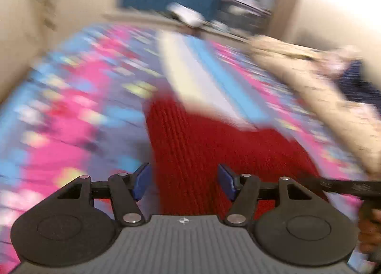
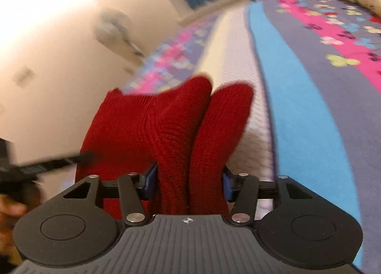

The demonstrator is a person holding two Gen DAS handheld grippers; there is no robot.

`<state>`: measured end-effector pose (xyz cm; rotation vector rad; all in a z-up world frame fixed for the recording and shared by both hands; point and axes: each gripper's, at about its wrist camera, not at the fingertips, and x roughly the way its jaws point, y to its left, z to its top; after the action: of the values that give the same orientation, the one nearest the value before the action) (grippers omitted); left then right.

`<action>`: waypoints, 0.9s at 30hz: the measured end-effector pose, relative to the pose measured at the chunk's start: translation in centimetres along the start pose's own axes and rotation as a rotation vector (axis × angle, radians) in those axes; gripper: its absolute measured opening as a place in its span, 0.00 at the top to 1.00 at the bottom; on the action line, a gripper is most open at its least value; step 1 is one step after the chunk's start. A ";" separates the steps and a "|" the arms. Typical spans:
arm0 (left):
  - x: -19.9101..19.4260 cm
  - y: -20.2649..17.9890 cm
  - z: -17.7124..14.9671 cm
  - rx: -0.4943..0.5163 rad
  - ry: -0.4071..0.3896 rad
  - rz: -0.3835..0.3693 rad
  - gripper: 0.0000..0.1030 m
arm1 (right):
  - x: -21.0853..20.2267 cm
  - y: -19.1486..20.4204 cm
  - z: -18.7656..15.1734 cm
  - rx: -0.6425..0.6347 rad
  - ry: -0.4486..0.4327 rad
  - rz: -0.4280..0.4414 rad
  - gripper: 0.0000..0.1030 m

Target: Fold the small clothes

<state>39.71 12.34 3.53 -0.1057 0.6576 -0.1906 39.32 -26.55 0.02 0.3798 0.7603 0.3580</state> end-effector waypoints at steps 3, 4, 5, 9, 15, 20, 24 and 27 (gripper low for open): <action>-1.8 0.7 0.5 -0.036 -0.003 -0.070 0.34 | -1.1 0.3 0.4 -0.010 -0.050 -0.059 0.46; -2.3 0.4 0.5 -0.040 0.018 -0.149 0.34 | -1.9 0.7 0.5 -0.022 -0.076 -0.067 0.46; -2.5 -0.2 0.1 -0.008 0.050 -0.229 0.34 | -2.9 0.9 0.5 -0.037 -0.094 -0.053 0.46; 0.4 -4.8 -3.7 0.270 0.226 -0.150 0.29 | -1.5 1.3 -1.1 -0.180 0.112 -0.013 0.40; -4.5 -7.4 -3.6 0.259 0.130 0.007 0.11 | -5.7 1.9 -2.1 -0.073 0.063 -0.206 0.32; -12.4 -9.0 -5.4 0.145 0.057 0.112 0.00 | -13.2 4.5 -4.5 -0.182 -0.112 -0.247 0.22; -16.2 -10.5 -7.7 0.095 0.083 0.176 0.00 | -16.7 7.2 -7.0 -0.304 -0.195 -0.270 0.11; -17.9 -11.1 -9.7 0.047 0.095 0.181 0.00 | -18.0 7.9 -9.6 -0.355 -0.214 -0.302 0.10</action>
<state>18.29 4.89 8.31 0.0080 0.7533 -0.0369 18.89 -25.70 7.92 -0.0339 0.5207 0.1585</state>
